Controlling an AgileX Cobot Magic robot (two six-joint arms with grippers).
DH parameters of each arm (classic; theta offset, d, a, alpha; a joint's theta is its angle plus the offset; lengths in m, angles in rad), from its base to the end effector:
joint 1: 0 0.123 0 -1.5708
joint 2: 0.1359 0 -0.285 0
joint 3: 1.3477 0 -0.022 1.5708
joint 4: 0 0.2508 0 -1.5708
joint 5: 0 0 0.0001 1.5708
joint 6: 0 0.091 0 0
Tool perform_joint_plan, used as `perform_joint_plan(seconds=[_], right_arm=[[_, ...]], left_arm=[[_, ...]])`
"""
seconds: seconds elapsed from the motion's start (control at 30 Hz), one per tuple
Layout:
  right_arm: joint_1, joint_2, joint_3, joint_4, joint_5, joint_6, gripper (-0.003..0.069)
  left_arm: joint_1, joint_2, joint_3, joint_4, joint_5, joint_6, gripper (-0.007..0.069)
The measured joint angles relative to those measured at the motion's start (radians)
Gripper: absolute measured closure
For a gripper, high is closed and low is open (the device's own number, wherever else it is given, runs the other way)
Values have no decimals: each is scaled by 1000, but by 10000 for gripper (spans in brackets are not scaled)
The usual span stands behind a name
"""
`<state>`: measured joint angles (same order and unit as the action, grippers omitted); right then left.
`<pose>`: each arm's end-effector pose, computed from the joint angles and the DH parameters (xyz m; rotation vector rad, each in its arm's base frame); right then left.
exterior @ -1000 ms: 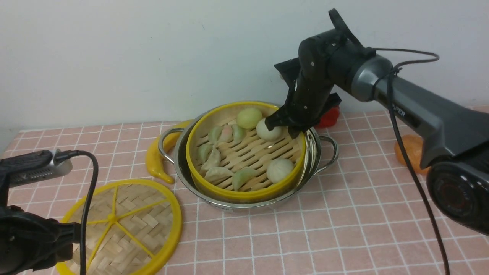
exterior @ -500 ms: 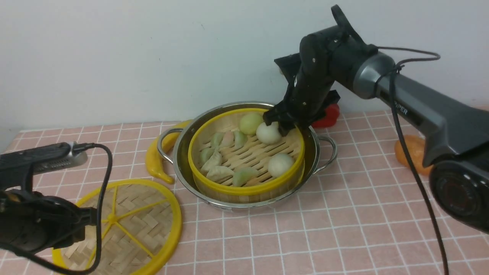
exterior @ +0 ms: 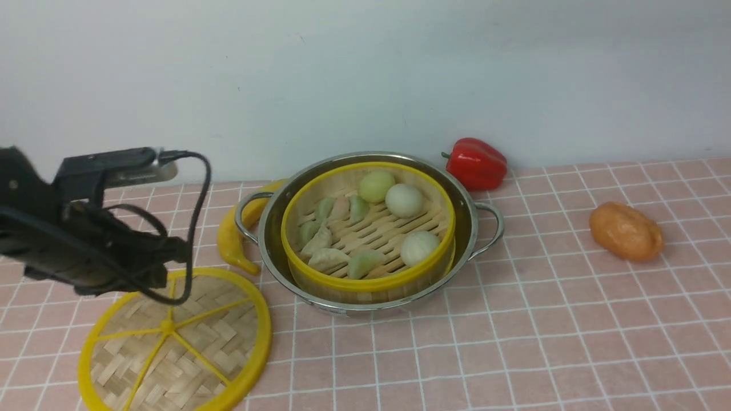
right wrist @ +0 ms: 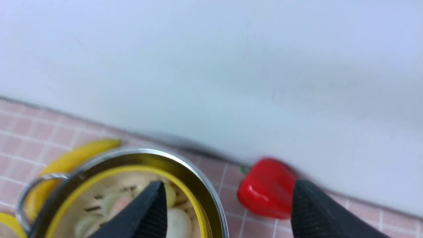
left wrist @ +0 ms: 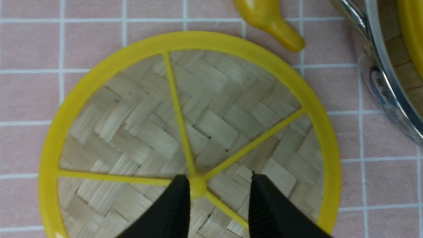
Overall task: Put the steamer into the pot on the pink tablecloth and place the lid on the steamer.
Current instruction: 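Grasp the bamboo steamer lid lying on the table by its centre knob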
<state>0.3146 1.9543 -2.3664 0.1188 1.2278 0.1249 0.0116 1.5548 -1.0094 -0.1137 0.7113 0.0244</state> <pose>0.3950 0.1392 0.4497 -0.2315 2.3089 0.3737 0.3044 -0.0032 0.2313 -0.0797 2.7358 -0.1156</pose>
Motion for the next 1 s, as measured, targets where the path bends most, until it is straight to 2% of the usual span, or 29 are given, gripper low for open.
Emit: perform_joint_plan(seconds=[0.13, 0.33, 0.63, 1.0], right_arm=[[0, -98, 5, 14, 0, -16, 169], [0, -314, 141, 29, -1, -52, 169], [0, -469, 402, 29, 6, -77, 169], [0, -486, 450, 29, 6, -77, 169]], left_arm=[[-10, 61, -37, 35, 45, -24, 382], [-10, 126, -54, 120, 78, -94, 382], [-10, 193, -55, 85, 65, -84, 382], [-10, 249, -56, 75, 43, -75, 382]])
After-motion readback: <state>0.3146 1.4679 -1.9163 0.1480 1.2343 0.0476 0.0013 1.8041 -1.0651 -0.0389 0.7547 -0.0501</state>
